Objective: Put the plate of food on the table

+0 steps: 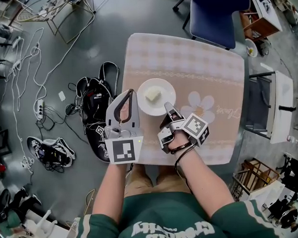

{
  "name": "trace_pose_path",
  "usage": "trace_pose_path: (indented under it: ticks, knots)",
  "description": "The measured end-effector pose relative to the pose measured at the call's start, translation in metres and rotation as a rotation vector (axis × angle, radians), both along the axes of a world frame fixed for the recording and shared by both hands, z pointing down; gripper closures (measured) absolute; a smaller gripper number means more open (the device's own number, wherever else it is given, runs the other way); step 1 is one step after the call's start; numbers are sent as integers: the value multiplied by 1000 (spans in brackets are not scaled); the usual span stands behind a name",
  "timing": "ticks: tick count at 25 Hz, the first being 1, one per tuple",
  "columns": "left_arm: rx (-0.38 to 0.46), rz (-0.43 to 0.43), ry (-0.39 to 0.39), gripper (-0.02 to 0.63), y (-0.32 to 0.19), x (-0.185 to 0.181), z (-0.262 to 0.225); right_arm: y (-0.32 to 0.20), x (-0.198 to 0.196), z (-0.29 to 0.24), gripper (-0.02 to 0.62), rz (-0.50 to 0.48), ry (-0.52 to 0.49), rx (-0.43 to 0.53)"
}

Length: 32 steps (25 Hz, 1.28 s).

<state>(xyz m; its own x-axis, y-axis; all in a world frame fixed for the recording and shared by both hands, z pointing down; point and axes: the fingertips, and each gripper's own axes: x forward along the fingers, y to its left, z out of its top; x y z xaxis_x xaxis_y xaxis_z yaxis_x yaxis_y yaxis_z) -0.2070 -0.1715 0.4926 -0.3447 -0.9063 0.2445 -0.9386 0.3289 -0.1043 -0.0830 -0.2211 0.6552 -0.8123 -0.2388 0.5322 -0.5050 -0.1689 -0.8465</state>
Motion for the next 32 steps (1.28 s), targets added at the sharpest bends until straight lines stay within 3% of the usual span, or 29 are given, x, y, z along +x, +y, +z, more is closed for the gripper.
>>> trace_pose_path:
  ticks: [10,27,28,30,32]
  knots:
    - [-22,-23,28,597,4,-22,23,-6,-17,28,571,15,80,-13]
    - [-25,-29,76,598,-8,-33,37,-22,-44,38,569,78,79,-32]
    - [-27,-28,74,598,-9,-34,38,-22,-45,38,565,82,77,-41]
    - [-30,-23,72,598,-11,-34,39,-21,-46,36,444,78,83,-46]
    - [-27,-24,79,597,-12,-34,40,-18,-42,34,437,69,112,-43]
